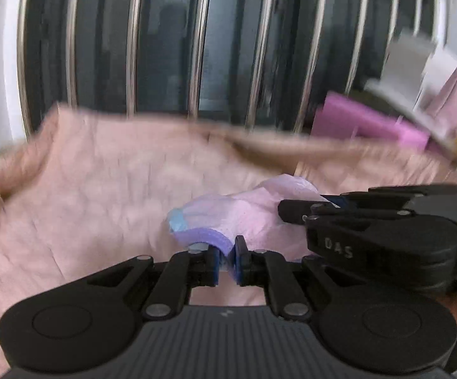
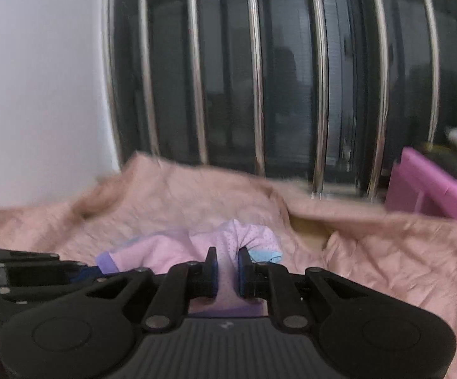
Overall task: Fold clothes
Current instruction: 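Lift the folded garment with both grippers and place it on the pink jacket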
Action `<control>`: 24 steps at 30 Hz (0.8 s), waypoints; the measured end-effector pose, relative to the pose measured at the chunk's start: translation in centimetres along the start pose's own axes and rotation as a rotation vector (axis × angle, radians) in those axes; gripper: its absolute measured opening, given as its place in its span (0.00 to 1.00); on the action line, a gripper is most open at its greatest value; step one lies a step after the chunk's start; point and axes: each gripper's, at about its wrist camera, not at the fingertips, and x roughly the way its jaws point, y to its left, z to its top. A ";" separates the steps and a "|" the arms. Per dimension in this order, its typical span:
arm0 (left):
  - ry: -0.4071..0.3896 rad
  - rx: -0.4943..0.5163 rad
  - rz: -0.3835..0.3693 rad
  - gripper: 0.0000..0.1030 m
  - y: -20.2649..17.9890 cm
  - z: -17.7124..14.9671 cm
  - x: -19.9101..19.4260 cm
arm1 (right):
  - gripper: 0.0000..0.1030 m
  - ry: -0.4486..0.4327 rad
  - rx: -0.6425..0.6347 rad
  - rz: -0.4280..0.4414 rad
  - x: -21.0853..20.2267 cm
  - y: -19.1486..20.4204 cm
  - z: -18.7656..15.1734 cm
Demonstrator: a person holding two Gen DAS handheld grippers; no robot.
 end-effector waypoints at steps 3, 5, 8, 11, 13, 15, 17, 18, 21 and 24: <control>0.044 0.036 -0.002 0.45 0.9 -3.1 1.4 | 0.20 0.123 -0.023 -0.038 3.5 -0.2 -2.7; 0.038 0.064 0.022 0.55 1.5 -4.4 0.7 | 0.34 0.118 -0.012 -0.047 3.4 -0.5 -3.9; 0.039 0.065 -0.032 0.55 2.7 -4.4 -0.5 | 0.40 0.056 0.009 -0.027 0.9 -1.5 -3.9; 0.015 -0.036 -0.067 0.53 3.7 -3.5 -1.3 | 0.25 0.008 0.068 -0.003 -0.8 -2.5 -3.4; 0.074 -0.052 -0.063 0.42 3.2 -3.2 -0.1 | 0.21 0.015 0.075 -0.005 -0.6 -2.7 -3.5; 0.103 -0.023 -0.046 0.30 2.8 -3.4 -0.6 | 0.16 0.097 0.030 -0.013 1.1 -2.1 -4.5; 0.132 0.006 -0.030 0.30 2.3 -3.5 -1.2 | 0.16 0.111 -0.002 -0.042 1.8 -1.7 -5.7; 0.146 0.020 -0.022 0.30 2.0 -3.6 -1.4 | 0.17 0.095 0.014 -0.047 1.1 -1.8 -5.6; 0.070 0.037 -0.045 0.37 2.0 -3.2 -6.7 | 0.17 0.034 0.057 -0.051 -2.3 -2.0 -4.8; -0.026 0.072 -0.047 0.60 2.0 -3.8 -13.1 | 0.35 -0.050 0.061 -0.053 -7.7 -1.9 -4.0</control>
